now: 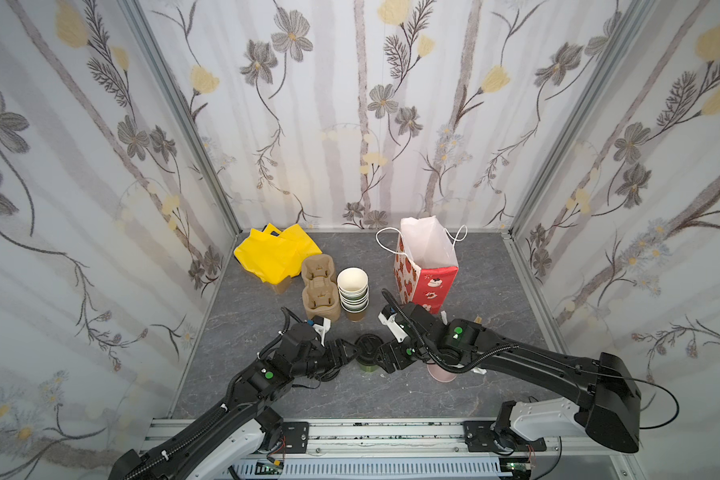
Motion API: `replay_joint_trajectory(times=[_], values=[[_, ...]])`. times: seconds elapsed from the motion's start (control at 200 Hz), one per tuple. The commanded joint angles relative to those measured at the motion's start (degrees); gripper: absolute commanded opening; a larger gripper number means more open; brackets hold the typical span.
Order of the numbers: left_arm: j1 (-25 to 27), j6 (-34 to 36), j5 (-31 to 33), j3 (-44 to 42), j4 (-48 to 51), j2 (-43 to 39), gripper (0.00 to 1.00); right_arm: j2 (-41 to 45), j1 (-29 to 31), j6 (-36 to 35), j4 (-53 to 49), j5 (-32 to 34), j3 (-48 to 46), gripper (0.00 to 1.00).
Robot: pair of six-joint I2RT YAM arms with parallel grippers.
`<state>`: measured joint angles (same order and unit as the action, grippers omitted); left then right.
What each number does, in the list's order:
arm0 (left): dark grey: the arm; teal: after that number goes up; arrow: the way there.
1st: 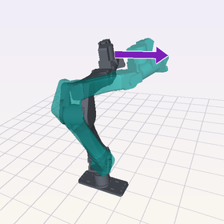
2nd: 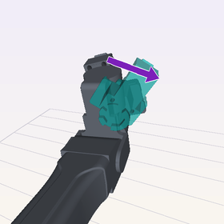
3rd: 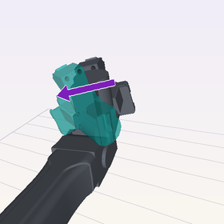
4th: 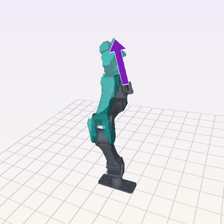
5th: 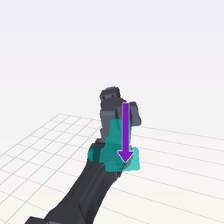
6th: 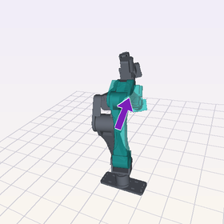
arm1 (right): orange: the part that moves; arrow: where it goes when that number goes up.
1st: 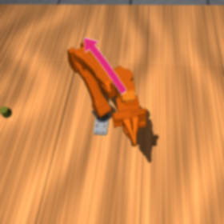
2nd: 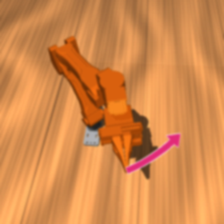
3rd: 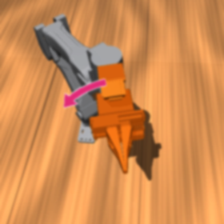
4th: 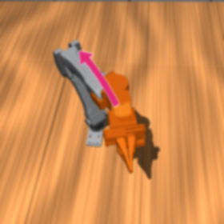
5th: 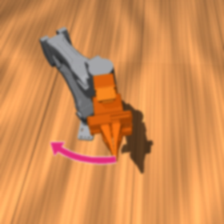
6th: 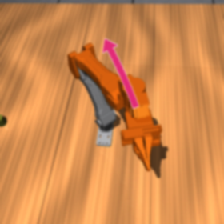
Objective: Pack the takeout coffee
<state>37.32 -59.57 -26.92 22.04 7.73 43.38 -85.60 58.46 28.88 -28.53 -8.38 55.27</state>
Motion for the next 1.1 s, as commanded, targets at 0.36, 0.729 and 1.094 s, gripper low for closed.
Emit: replay_joint_trajectory(times=[0.36, 0.729, 1.094], values=[[-0.4, 4.4, 2.5, 4.5, -1.5, 7.5, 0.62, -3.0, 0.1, 3.2, 5.2, -0.4, -1.4, 0.84], [-0.4, 5.7, 1.9, 3.9, -1.7, 10.2, 0.55, -4.7, 0.0, 4.1, 5.5, 1.3, -1.3, 0.81], [-0.4, 6.0, 2.2, 3.0, -1.7, 11.6, 0.51, -7.8, 0.0, 4.7, 2.2, 4.2, -0.5, 0.78]])
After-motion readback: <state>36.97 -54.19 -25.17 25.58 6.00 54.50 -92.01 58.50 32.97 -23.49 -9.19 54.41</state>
